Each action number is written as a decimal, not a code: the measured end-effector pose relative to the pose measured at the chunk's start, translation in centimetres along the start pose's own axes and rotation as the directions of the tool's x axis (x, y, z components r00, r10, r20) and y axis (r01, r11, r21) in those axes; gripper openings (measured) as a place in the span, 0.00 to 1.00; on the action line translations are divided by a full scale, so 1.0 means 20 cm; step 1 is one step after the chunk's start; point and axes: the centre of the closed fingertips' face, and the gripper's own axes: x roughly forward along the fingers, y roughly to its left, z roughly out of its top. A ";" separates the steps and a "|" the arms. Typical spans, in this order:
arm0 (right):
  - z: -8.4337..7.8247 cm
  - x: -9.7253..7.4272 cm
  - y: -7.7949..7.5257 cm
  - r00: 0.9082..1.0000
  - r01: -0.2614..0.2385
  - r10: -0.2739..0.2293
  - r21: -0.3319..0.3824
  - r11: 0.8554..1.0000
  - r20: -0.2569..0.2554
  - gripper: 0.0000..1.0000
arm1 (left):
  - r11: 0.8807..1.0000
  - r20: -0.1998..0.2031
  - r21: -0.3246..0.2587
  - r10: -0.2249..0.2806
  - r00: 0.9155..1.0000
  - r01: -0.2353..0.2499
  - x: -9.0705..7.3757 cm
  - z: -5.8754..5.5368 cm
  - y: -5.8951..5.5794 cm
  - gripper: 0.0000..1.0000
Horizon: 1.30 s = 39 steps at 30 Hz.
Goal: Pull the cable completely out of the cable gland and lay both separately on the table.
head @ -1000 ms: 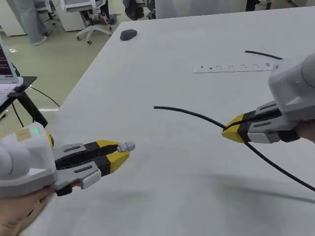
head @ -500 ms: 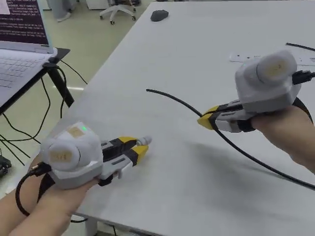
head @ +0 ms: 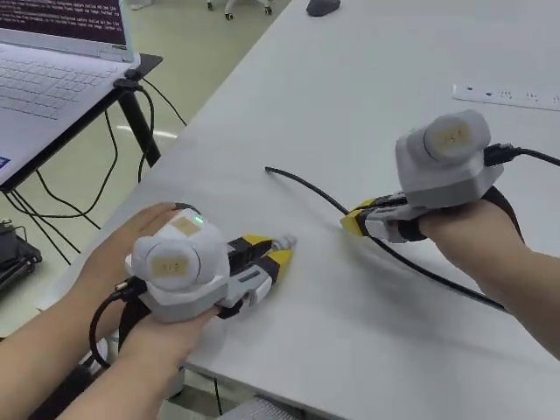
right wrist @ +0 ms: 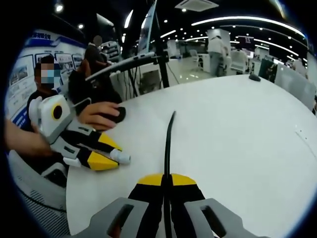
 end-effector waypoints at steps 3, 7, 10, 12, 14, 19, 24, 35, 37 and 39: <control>-0.01 0.02 -0.03 1.000 0.016 -0.017 -0.022 1.000 -0.006 0.00 | 1.000 -0.001 0.001 0.011 1.000 -0.011 0.01 -0.02 0.01 0.14; -0.02 0.04 -0.05 0.999 0.036 -0.038 -0.063 0.997 -0.026 0.00 | 1.000 0.003 -0.010 0.008 1.000 -0.008 0.03 -0.02 0.00 0.14; -0.04 0.05 -0.06 0.997 0.053 -0.060 -0.127 0.990 -0.057 0.00 | 1.000 -0.001 -0.008 0.027 1.000 -0.027 0.04 -0.01 0.02 0.15; -0.05 0.06 -0.05 0.996 0.049 -0.061 -0.158 0.986 -0.070 0.00 | 0.999 0.000 -0.026 0.033 0.999 -0.033 0.05 -0.01 0.03 0.15; -0.05 0.06 -0.06 0.994 0.062 -0.075 -0.161 0.985 -0.075 0.00 | 0.999 -0.003 -0.025 0.036 0.999 -0.036 0.05 -0.02 0.02 0.15; -0.05 0.04 -0.10 0.991 0.097 -0.111 -0.167 0.981 -0.077 0.22 | 0.996 0.040 -0.090 0.008 0.999 -0.004 0.05 0.03 -0.02 0.39; -0.11 -0.06 -0.16 0.985 0.140 -0.154 -0.151 0.979 -0.082 0.50 | 0.996 0.036 -0.091 0.007 0.999 -0.004 0.03 0.06 -0.05 0.73; -0.36 -0.72 -0.36 0.953 0.295 -0.293 0.022 0.955 -0.070 0.98 | 0.995 -0.004 -0.098 -0.029 1.000 0.028 -0.06 0.25 -0.21 1.00; -0.41 -0.90 -0.40 0.932 0.361 -0.358 0.057 0.931 -0.059 0.99 | 0.995 -0.003 -0.093 -0.047 0.999 0.046 -0.06 0.29 -0.27 1.00; -0.44 -1.03 -0.42 0.920 0.393 -0.391 0.074 0.917 -0.040 0.99 | 0.998 0.040 -0.033 -0.054 0.998 0.055 -0.05 0.35 -0.32 1.00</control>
